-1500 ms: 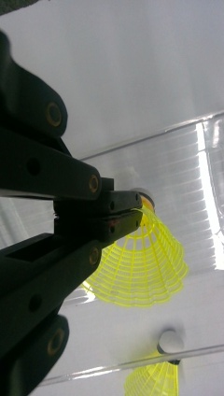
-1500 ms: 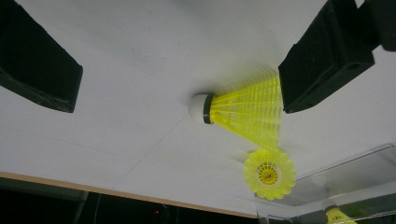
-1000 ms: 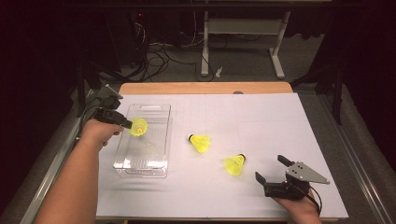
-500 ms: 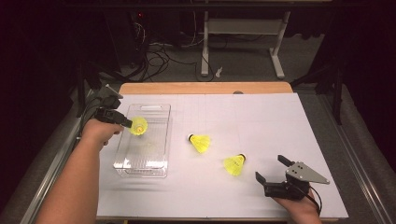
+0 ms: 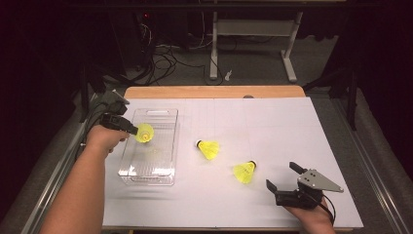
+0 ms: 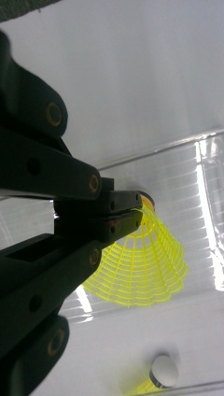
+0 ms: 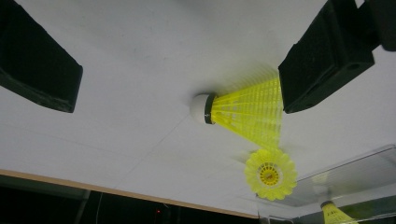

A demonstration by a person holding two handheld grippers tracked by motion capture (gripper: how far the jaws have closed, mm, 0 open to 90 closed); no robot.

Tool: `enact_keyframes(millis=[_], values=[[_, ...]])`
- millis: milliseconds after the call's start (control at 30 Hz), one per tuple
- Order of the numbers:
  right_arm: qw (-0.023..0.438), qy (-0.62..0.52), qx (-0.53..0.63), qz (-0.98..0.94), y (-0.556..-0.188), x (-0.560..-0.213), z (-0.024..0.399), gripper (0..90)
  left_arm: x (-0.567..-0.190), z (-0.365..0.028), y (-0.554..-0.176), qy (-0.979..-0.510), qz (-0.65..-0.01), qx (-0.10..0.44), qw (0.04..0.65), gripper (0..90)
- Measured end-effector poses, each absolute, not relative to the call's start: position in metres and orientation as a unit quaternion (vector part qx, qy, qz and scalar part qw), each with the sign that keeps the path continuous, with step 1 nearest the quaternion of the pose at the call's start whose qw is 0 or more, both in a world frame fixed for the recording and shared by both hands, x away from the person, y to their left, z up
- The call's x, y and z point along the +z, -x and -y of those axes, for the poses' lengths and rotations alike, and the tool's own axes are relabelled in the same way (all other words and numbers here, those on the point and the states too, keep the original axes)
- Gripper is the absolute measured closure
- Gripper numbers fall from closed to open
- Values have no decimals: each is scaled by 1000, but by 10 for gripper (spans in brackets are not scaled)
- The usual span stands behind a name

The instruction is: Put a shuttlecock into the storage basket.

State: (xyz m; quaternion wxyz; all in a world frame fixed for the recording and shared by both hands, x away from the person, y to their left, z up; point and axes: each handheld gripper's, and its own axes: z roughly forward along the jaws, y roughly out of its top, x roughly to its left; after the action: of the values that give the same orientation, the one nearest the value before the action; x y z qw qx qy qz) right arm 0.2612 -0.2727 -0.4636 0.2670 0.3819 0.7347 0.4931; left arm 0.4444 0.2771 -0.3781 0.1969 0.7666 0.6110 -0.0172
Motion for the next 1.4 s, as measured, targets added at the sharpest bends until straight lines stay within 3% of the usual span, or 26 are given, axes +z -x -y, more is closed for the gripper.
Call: enact_keyframes(millis=[467,967,1400], values=[[266,-384,496,-732,-261,-463,274,2,-378,-277,-442,-771,-611,-19,178,876],[265,-382,495,-734,-261,-464,272,2,-378,-273,-441,-777,-605,-29,173,754],[265,-379,497,-734,-261,-463,271,2,-375,-267,-433,-787,-595,-24,163,719]])
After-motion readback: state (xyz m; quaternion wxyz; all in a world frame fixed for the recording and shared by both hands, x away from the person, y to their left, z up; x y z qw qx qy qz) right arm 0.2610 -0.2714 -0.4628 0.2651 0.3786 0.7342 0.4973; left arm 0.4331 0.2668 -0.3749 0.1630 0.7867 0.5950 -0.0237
